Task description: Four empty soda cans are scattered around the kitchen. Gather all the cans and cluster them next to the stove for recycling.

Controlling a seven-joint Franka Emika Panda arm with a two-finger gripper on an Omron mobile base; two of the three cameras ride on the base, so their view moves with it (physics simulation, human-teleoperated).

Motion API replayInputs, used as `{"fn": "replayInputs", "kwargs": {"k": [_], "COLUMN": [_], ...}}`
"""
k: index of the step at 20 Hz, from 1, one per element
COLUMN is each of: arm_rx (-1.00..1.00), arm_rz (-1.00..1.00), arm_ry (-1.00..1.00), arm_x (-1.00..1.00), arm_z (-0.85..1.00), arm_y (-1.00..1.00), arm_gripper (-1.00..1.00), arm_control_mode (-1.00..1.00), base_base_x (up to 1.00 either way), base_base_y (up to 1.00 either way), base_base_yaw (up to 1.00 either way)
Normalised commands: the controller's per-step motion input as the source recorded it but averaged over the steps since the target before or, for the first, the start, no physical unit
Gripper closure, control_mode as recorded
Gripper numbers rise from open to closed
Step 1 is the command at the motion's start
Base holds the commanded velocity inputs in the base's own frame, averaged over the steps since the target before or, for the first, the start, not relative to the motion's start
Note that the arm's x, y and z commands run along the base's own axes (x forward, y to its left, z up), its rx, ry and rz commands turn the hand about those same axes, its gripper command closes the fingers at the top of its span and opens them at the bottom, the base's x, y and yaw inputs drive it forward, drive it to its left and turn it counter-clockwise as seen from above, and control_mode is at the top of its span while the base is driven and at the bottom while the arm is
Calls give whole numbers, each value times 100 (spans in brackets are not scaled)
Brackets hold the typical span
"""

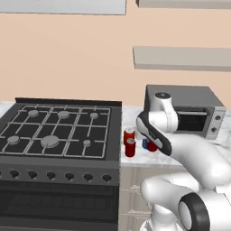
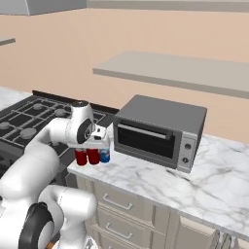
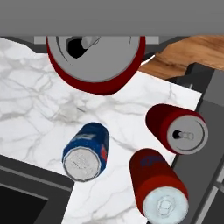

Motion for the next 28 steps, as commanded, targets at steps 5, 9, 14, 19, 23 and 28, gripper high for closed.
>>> {"fn": "replayInputs", "kwargs": {"k": [5, 9, 14, 19, 23, 28], "arm_rx": [0, 0, 0, 0, 0, 0], "arm_rz": [2, 2, 0, 1, 1, 1], "arm_ry": [-4, -4, -4, 0, 0, 0], "arm_x": [0, 0, 2, 14, 19, 8], "arm_z": [-30, -23, -18, -12, -13, -14], "arm_y": [0, 0, 0, 0, 0, 0], "arm_gripper": [100, 100, 100, 100, 100, 100], "arm_control_mode": [-100, -100, -100, -100, -100, -100], "base_base_x": [0, 0, 0, 0, 0, 0], "base_base_y": [0, 0, 0, 0, 0, 0], "base_base_yaw": [0, 0, 0, 0, 0, 0]}}
